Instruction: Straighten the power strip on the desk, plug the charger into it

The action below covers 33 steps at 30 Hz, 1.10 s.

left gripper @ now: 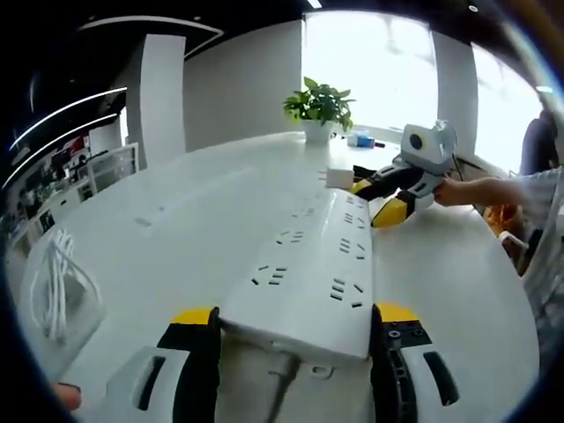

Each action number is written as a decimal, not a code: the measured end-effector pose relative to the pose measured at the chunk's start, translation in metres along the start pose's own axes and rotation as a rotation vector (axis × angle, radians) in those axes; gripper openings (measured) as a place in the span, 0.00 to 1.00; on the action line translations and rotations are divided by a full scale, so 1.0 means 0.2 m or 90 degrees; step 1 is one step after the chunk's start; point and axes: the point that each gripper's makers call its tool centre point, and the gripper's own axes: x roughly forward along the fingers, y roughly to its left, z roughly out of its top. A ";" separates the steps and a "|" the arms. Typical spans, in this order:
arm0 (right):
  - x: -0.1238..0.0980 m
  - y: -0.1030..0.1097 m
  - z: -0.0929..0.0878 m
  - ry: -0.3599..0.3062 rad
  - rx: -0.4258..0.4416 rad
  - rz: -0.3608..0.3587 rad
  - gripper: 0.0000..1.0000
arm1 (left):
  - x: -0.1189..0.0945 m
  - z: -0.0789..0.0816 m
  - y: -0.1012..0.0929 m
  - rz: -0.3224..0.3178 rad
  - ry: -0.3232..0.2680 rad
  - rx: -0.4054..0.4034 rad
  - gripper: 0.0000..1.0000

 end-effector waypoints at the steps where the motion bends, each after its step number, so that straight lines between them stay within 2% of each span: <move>1: 0.00 0.00 0.00 0.000 -0.001 0.000 0.31 | 0.00 0.00 0.00 -0.002 0.002 0.000 0.69; 7: -0.01 0.01 0.00 -0.001 0.001 -0.001 0.31 | 0.01 0.00 0.00 -0.011 0.016 0.008 0.69; 33: -0.01 -0.02 -0.01 -0.003 0.001 -0.005 0.29 | 0.04 0.02 0.03 -0.032 0.023 0.041 0.70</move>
